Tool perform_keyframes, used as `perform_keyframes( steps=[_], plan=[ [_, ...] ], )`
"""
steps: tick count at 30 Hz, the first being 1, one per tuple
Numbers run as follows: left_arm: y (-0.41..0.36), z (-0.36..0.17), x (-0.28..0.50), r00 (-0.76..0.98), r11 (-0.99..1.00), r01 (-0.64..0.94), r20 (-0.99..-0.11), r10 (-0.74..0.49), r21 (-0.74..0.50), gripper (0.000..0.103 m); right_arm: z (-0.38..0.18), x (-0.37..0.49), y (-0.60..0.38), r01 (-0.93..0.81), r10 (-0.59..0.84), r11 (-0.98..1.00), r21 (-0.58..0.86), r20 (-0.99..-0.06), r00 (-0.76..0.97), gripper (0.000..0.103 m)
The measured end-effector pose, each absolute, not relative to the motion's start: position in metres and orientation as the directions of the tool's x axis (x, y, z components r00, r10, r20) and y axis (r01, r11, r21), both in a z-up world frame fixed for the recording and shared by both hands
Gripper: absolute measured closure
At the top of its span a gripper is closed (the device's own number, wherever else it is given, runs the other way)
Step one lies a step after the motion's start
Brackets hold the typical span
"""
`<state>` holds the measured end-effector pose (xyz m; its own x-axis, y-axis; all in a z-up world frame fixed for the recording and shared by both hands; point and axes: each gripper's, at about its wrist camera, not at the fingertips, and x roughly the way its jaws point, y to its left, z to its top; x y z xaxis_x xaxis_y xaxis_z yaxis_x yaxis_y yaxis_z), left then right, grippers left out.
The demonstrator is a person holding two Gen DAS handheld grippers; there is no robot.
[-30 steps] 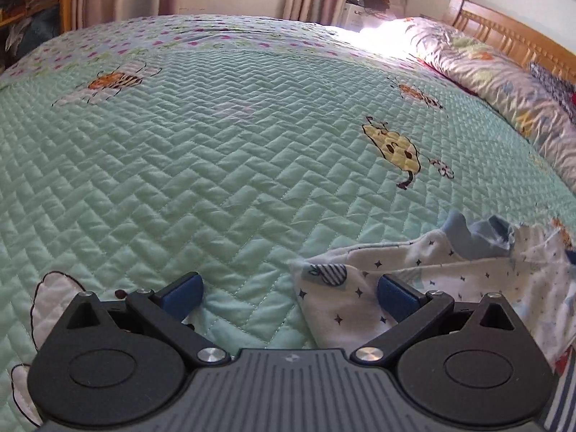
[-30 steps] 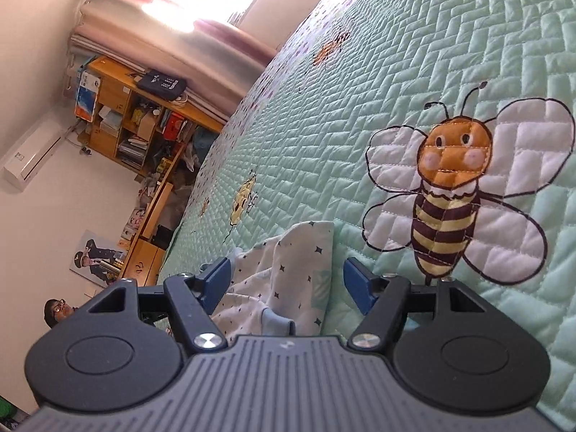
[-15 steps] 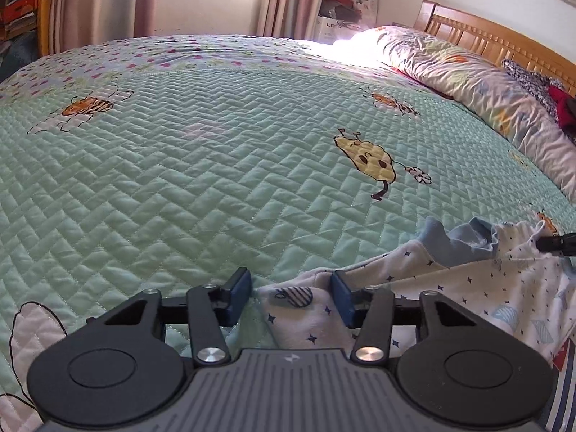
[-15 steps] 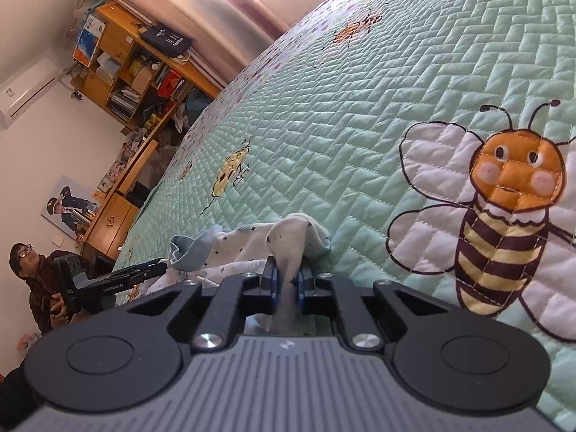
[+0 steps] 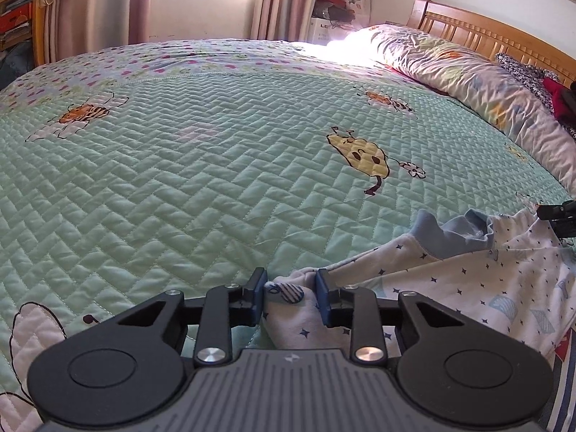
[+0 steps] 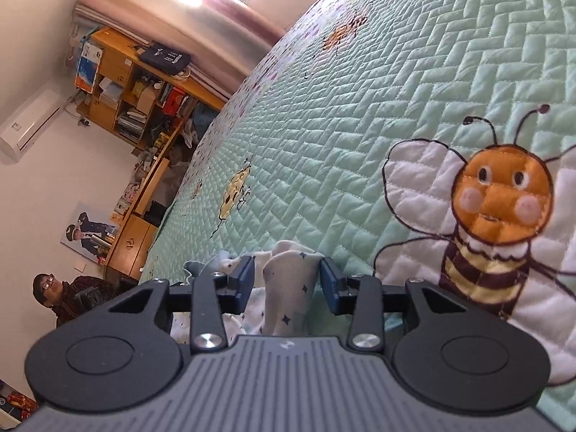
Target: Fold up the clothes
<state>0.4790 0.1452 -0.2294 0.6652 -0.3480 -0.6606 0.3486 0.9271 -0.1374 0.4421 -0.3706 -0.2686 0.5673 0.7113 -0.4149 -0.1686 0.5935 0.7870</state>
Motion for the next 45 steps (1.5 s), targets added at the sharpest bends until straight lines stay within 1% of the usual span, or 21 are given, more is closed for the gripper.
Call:
perform_keyframes(
  steps=[1, 2, 5, 8, 13, 15, 18, 20, 21, 22, 25, 28, 29, 30, 31, 33, 35, 36, 37, 41, 45],
  plan=[
    [0.147, -0.230, 0.478, 0.669, 0.927, 0.348, -0.655, -0.350, -0.140, 0.068, -0.268, 0.445, -0.368, -0.183, 0.713, 0.602, 0.777, -0.420, 0.561, 0.060],
    [0.148, -0.231, 0.477, 0.674, 0.927, 0.347, -0.649, -0.353, -0.144, 0.068, -0.266, 0.447, -0.365, -0.195, 0.710, 0.615, 0.764, -0.429, 0.558, 0.062],
    [0.150, -0.234, 0.474, 0.690, 0.926, 0.346, -0.628, -0.359, -0.149, 0.067, -0.261, 0.447, -0.356, -0.229, 0.688, 0.669, 0.707, -0.473, 0.550, 0.096],
    [0.149, -0.234, 0.474, 0.694, 0.927, 0.347, -0.625, -0.357, -0.143, 0.067, -0.257, 0.438, -0.354, -0.258, 0.654, 0.717, 0.648, -0.497, 0.570, 0.097],
    [0.144, -0.235, 0.472, 0.703, 0.931, 0.347, -0.627, -0.335, -0.108, 0.066, -0.257, 0.435, -0.358, -0.241, 0.591, 0.768, 0.594, -0.510, 0.625, 0.097],
    [0.145, -0.235, 0.473, 0.703, 0.932, 0.345, -0.627, -0.335, -0.110, 0.065, -0.259, 0.439, -0.354, -0.233, 0.580, 0.778, 0.584, -0.526, 0.622, 0.097],
    [0.149, -0.233, 0.474, 0.701, 0.932, 0.338, -0.627, -0.340, -0.128, 0.065, -0.261, 0.440, -0.367, -0.170, 0.564, 0.761, 0.626, -0.509, 0.650, 0.096],
    [0.150, -0.233, 0.471, 0.708, 0.935, 0.336, -0.625, -0.329, -0.111, 0.063, -0.260, 0.431, -0.384, -0.083, 0.478, 0.780, 0.620, -0.505, 0.718, 0.096],
    [0.151, -0.233, 0.471, 0.713, 0.938, 0.331, -0.624, -0.321, -0.105, 0.061, -0.255, 0.425, -0.389, -0.060, 0.434, 0.801, 0.595, -0.509, 0.743, 0.093],
    [0.152, -0.232, 0.470, 0.718, 0.941, 0.322, -0.622, -0.312, -0.100, 0.056, -0.248, 0.418, -0.389, -0.063, 0.412, 0.819, 0.570, -0.509, 0.756, 0.090],
    [0.161, -0.226, 0.467, 0.742, 0.953, 0.286, -0.607, -0.285, -0.098, 0.045, -0.224, 0.400, -0.378, -0.128, 0.420, 0.841, 0.525, -0.484, 0.768, 0.089],
    [0.183, -0.220, 0.462, 0.781, 0.979, 0.191, -0.592, -0.199, -0.078, 0.045, -0.196, 0.388, -0.348, -0.236, 0.511, 0.800, 0.551, -0.421, 0.749, 0.075],
    [0.194, -0.218, 0.459, 0.784, 0.983, 0.155, -0.594, -0.182, -0.096, 0.045, -0.187, 0.385, -0.331, -0.276, 0.552, 0.777, 0.565, -0.400, 0.732, 0.065],
    [0.204, -0.217, 0.455, 0.785, 0.984, 0.126, -0.594, -0.178, -0.127, 0.045, -0.181, 0.383, -0.313, -0.316, 0.599, 0.745, 0.587, -0.380, 0.705, 0.058],
    [0.214, -0.216, 0.447, 0.789, 0.981, 0.101, -0.588, -0.179, -0.164, 0.045, -0.176, 0.382, -0.292, -0.350, 0.641, 0.714, 0.607, -0.364, 0.675, 0.057],
    [0.232, -0.215, 0.426, 0.804, 0.970, 0.068, -0.564, -0.191, -0.232, 0.044, -0.175, 0.381, -0.250, -0.382, 0.691, 0.672, 0.634, -0.352, 0.632, 0.057],
    [0.246, -0.216, 0.400, 0.828, 0.958, 0.032, -0.529, -0.185, -0.285, 0.039, -0.182, 0.386, -0.210, -0.375, 0.724, 0.635, 0.676, -0.349, 0.596, 0.057],
    [0.252, -0.217, 0.387, 0.840, 0.952, 0.005, -0.516, -0.169, -0.305, 0.034, -0.187, 0.390, -0.191, -0.358, 0.734, 0.617, 0.701, -0.349, 0.583, 0.057],
    [0.259, -0.219, 0.375, 0.850, 0.945, -0.021, -0.504, -0.155, -0.325, 0.032, -0.193, 0.395, -0.173, -0.329, 0.738, 0.603, 0.727, -0.351, 0.576, 0.057],
    [0.282, -0.226, 0.349, 0.888, 0.903, -0.042, -0.430, -0.162, -0.428, 0.032, -0.213, 0.412, -0.114, -0.228, 0.741, 0.581, 0.781, -0.393, 0.544, 0.057],
    [0.294, -0.232, 0.346, 0.901, 0.861, -0.028, -0.387, -0.199, -0.507, 0.030, -0.213, 0.395, -0.083, -0.239, 0.742, 0.607, 0.758, -0.432, 0.512, 0.058]
  ],
)
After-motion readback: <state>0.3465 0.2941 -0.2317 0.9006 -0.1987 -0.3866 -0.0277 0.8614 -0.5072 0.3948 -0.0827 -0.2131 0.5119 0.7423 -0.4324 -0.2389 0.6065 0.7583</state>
